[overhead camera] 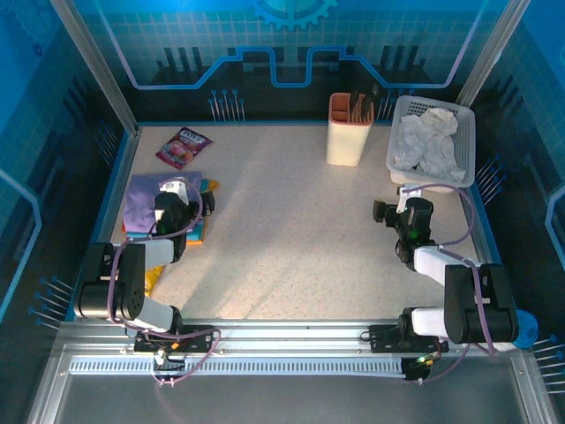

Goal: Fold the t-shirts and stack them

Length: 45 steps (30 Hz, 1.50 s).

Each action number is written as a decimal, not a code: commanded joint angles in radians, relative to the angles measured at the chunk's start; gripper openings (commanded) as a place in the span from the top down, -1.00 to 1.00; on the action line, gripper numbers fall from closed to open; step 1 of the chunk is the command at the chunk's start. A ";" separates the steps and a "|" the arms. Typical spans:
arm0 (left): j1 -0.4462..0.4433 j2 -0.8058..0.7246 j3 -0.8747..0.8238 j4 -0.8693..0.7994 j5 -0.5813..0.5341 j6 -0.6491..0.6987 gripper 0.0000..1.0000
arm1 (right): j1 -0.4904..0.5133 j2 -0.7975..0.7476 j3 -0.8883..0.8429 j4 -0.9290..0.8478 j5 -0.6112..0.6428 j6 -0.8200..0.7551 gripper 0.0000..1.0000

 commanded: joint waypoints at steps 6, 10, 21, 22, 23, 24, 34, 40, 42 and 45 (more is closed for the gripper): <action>-0.011 0.072 -0.088 0.254 0.037 0.029 -0.98 | -0.044 0.023 0.042 0.043 -0.112 -0.023 -0.99; -0.018 0.068 -0.068 0.206 0.029 0.035 -0.99 | -0.045 -0.003 0.004 0.090 -0.129 -0.021 -0.99; -0.021 0.072 -0.048 0.174 0.090 0.060 -0.99 | -0.018 0.114 -0.095 0.444 -0.201 0.005 -0.99; -0.020 0.071 -0.048 0.175 0.090 0.060 -0.99 | 0.014 0.153 -0.094 0.462 -0.192 -0.029 -0.99; -0.021 0.072 -0.048 0.174 0.090 0.061 -0.99 | 0.048 0.216 -0.087 0.534 -0.157 -0.060 -0.99; -0.021 0.071 -0.048 0.174 0.090 0.062 -0.99 | 0.074 0.231 -0.074 0.519 -0.119 -0.082 -0.99; -0.021 0.072 -0.048 0.175 0.091 0.061 -0.99 | 0.090 0.205 -0.007 0.350 -0.036 -0.071 -0.99; -0.021 0.071 -0.048 0.174 0.091 0.060 -0.99 | 0.079 0.206 0.007 0.325 -0.157 -0.102 -0.99; -0.021 0.071 -0.048 0.174 0.091 0.060 -0.98 | 0.079 0.207 0.007 0.326 -0.157 -0.104 -1.00; -0.021 0.071 -0.049 0.175 0.091 0.061 -0.99 | 0.078 0.206 0.007 0.326 -0.154 -0.103 -0.99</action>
